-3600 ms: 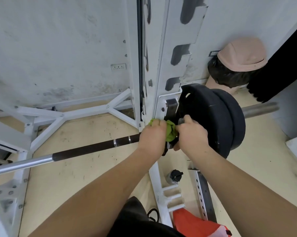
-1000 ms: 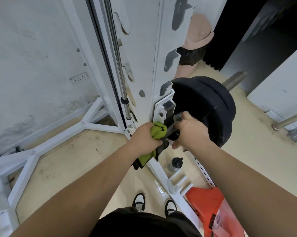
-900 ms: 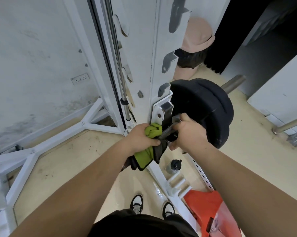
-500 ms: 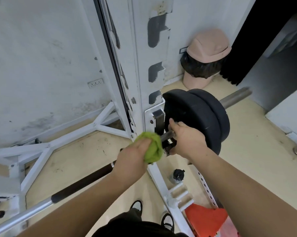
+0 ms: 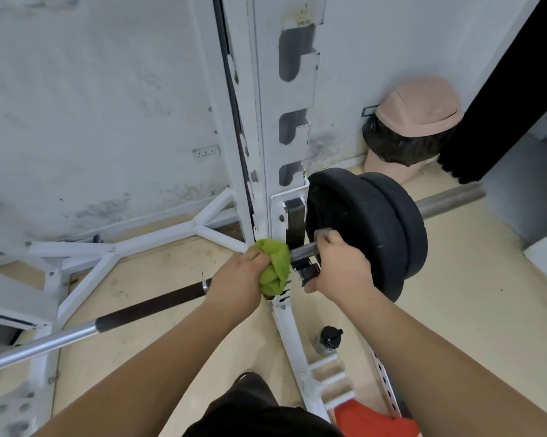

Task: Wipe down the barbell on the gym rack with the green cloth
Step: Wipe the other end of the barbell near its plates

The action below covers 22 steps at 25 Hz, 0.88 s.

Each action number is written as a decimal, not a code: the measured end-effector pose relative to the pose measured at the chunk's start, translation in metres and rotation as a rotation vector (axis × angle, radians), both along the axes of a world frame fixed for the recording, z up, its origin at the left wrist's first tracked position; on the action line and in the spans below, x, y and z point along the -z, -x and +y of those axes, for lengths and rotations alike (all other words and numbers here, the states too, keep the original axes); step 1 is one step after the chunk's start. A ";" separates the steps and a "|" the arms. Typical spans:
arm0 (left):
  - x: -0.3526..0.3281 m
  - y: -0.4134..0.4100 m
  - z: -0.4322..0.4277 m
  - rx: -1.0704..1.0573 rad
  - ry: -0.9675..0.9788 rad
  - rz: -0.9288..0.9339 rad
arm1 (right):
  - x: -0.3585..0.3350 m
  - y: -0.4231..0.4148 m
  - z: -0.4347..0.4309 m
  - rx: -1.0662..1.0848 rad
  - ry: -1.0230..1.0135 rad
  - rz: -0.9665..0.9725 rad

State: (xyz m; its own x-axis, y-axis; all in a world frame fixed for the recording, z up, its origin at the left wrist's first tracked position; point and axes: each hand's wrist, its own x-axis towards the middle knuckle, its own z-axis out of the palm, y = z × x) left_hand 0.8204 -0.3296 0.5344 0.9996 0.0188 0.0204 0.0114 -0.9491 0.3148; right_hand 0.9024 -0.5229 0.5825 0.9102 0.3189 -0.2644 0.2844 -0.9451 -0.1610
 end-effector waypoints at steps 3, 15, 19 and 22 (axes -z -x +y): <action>-0.008 -0.026 -0.038 -0.006 -0.046 0.073 | 0.002 -0.001 0.006 -0.023 0.069 -0.005; -0.001 0.023 -0.015 -0.242 -0.060 0.023 | -0.001 -0.009 0.009 -0.153 0.216 -0.069; 0.009 -0.004 -0.050 -0.084 -0.050 0.013 | -0.001 -0.010 0.010 -0.173 0.239 -0.093; 0.010 0.029 0.001 -0.111 -0.075 -0.001 | -0.001 -0.010 0.009 -0.201 0.263 -0.118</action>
State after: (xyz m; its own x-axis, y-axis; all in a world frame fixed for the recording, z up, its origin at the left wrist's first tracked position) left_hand 0.7911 -0.3281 0.5242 0.9915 0.1273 0.0268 0.1170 -0.9628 0.2434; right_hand 0.9128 -0.5143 0.5836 0.8652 0.4301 -0.2578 0.4714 -0.8729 0.1256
